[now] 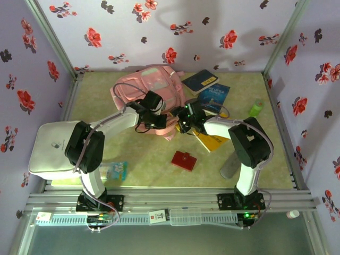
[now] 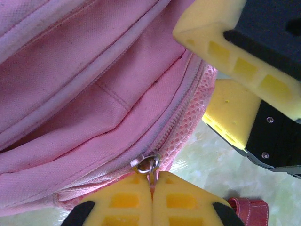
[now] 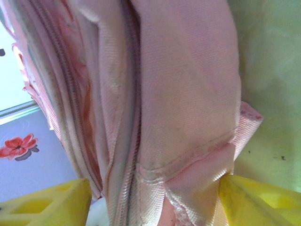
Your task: Pack books, pencil case, and school supplies into a backpack
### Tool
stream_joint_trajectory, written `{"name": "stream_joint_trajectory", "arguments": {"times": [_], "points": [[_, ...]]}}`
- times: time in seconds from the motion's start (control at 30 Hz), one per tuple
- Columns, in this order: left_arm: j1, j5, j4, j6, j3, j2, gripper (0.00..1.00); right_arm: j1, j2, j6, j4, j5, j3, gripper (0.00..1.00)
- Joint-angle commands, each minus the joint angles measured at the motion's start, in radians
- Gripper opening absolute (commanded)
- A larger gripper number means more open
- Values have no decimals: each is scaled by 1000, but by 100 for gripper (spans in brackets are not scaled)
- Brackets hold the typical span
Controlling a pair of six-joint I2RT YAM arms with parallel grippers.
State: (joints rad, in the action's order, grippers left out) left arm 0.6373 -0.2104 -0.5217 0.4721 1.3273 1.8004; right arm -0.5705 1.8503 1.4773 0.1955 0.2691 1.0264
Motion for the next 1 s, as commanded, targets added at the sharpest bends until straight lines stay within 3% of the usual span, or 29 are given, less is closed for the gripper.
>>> {"name": "stream_joint_trajectory", "arguments": {"times": [0.0,0.5,0.97], "points": [[10,-31,-22,-21,44,1,0,-11,36,11,-13,-12,20,67],[-14,28,-199,-162,41,-16,0,-1,41,-40,-103,-102,12,38],[-104,168,-286,-217,-25,-74,0,26,11,-114,-163,-193,4,32]]}}
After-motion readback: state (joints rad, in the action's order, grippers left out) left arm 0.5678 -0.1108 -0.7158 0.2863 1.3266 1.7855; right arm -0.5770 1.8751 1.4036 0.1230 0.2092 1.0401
